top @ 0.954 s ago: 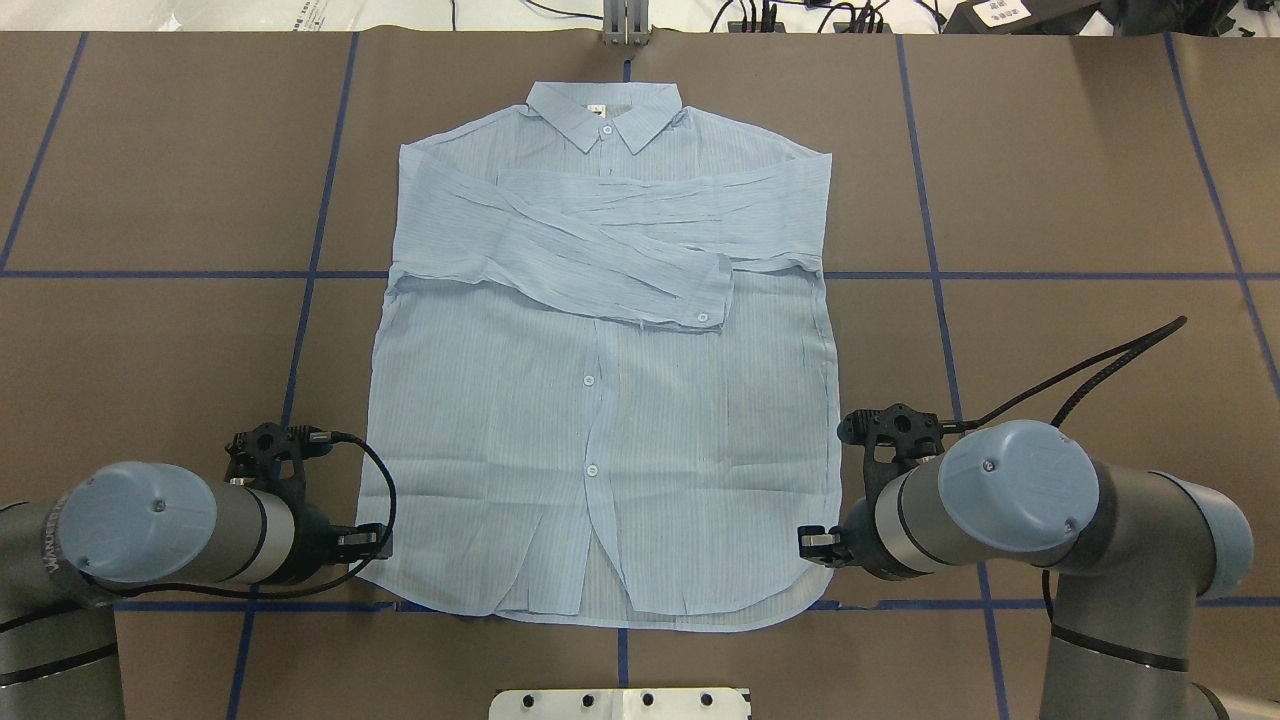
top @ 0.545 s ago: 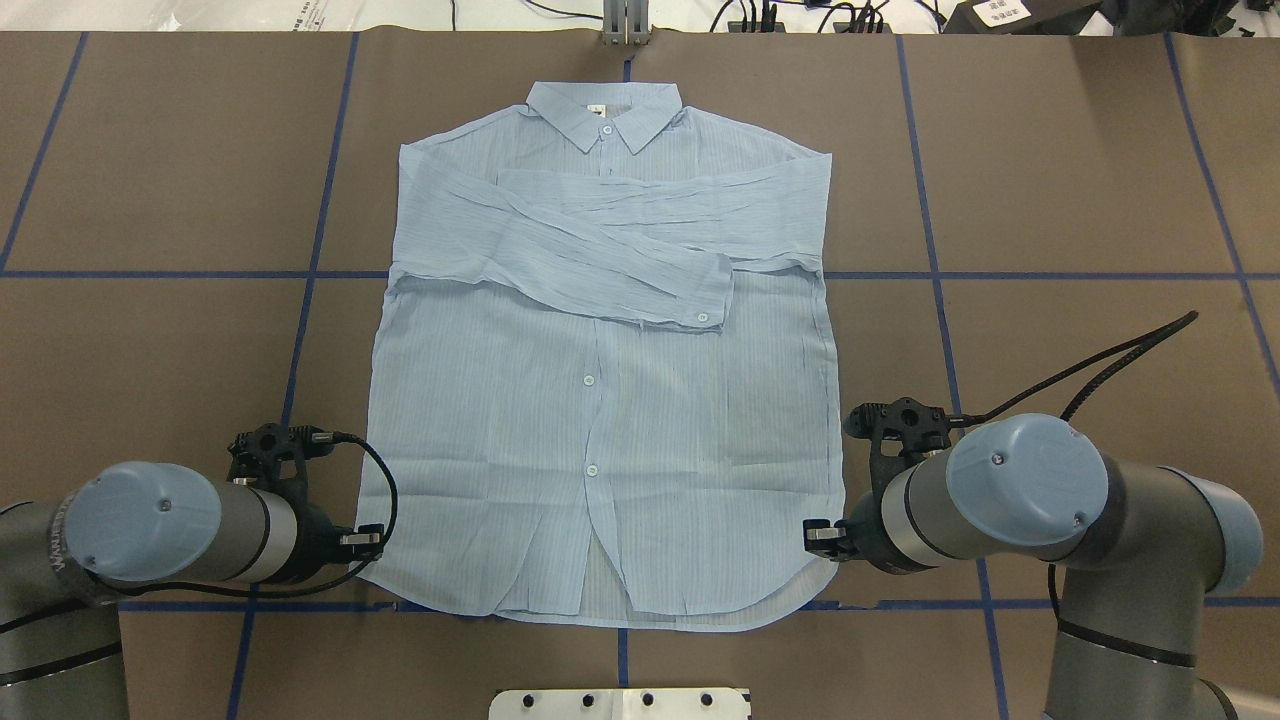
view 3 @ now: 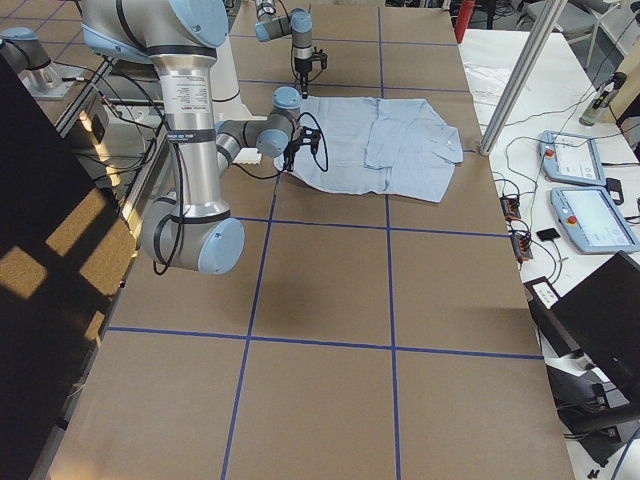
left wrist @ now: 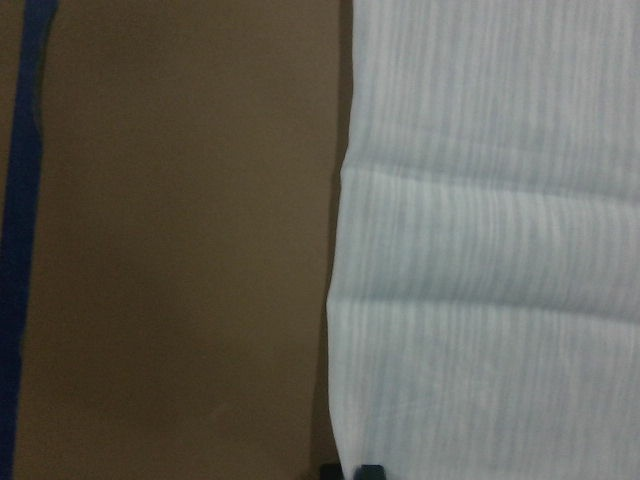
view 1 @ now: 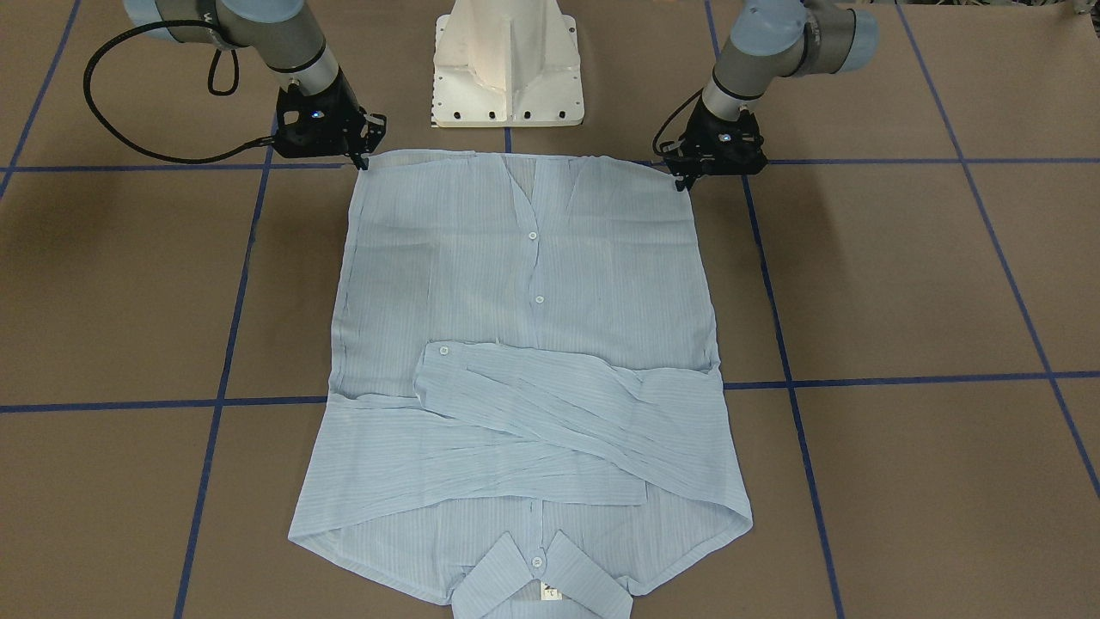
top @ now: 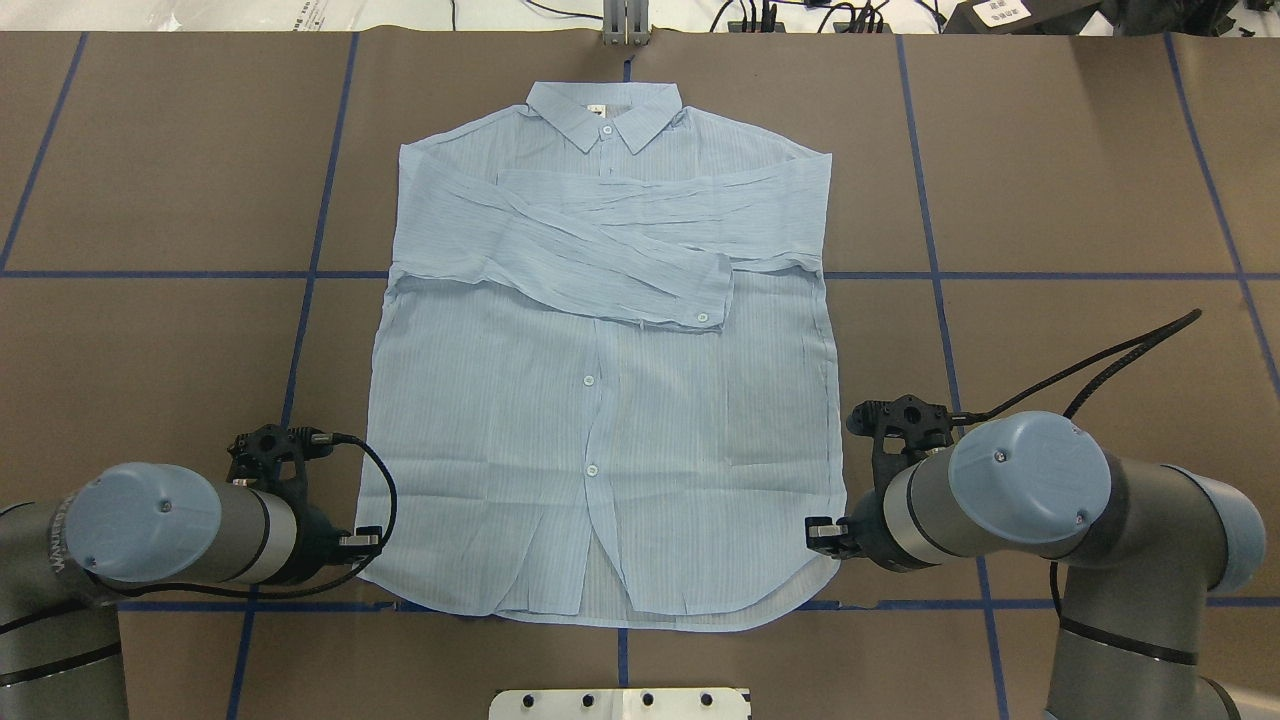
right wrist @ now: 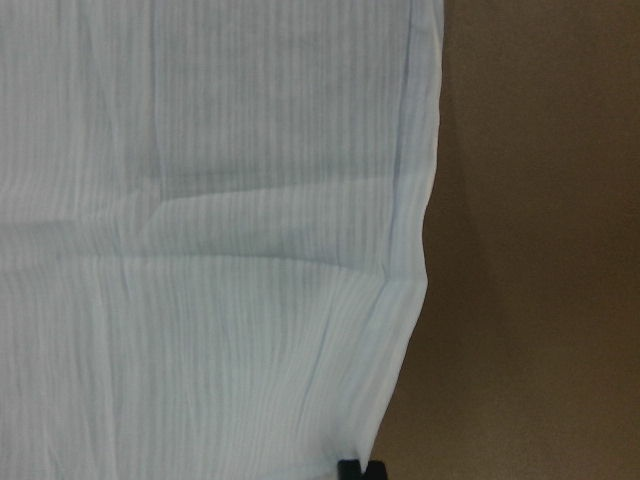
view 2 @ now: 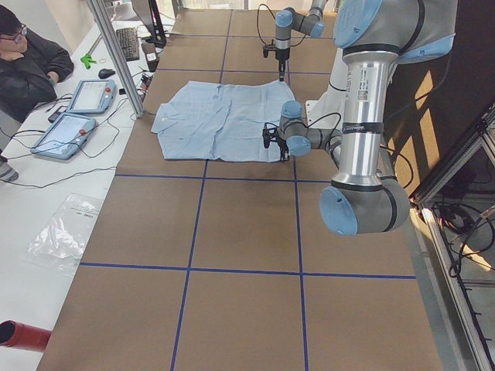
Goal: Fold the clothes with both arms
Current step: 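Close both grippers on the hem corners nearest the robot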
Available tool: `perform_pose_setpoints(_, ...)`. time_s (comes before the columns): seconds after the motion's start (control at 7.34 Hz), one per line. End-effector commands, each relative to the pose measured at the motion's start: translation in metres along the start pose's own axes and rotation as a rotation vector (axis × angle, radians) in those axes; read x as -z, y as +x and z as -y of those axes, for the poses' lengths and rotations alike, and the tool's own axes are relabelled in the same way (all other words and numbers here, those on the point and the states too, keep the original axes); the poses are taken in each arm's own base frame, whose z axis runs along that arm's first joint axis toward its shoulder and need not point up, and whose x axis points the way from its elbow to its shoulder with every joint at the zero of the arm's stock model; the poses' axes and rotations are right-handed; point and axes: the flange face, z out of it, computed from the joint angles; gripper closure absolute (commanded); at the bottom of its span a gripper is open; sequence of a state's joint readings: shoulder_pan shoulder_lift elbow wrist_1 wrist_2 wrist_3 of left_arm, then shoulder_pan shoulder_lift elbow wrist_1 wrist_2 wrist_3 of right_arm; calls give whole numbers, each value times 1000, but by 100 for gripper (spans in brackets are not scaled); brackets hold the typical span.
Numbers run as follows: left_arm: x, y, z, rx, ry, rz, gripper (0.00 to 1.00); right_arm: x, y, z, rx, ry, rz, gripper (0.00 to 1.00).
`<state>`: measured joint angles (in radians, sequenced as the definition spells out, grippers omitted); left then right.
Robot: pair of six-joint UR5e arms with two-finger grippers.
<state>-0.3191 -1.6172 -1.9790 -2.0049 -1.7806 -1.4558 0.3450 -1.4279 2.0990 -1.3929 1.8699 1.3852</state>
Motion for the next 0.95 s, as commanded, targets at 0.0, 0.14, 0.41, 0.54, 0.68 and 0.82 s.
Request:
perform_pose_setpoints(0.0,1,0,1,3,3,-2,100,4,-4,0,2,2,11,100)
perform_pose_setpoints(0.14,0,-3,0,-1,-3,5,100,10,-8,-1,7,4,25,100)
perform_pose_setpoints(0.41,1,-4,1,-7,-2,3,100,13,-6,4,1,13,26,100)
perform_pose_setpoints(0.54,2,-4,5,-3,4,1,100,14,-4,8,-5,18,24,100)
perform_pose_setpoints(0.68,4,-4,8,-21,9,-1,100,18,-1,14,-17,14,29,100)
perform_pose_setpoints(0.82,7,-3,10,-54,15,-5,100,26,3,24,-34,5,40,100)
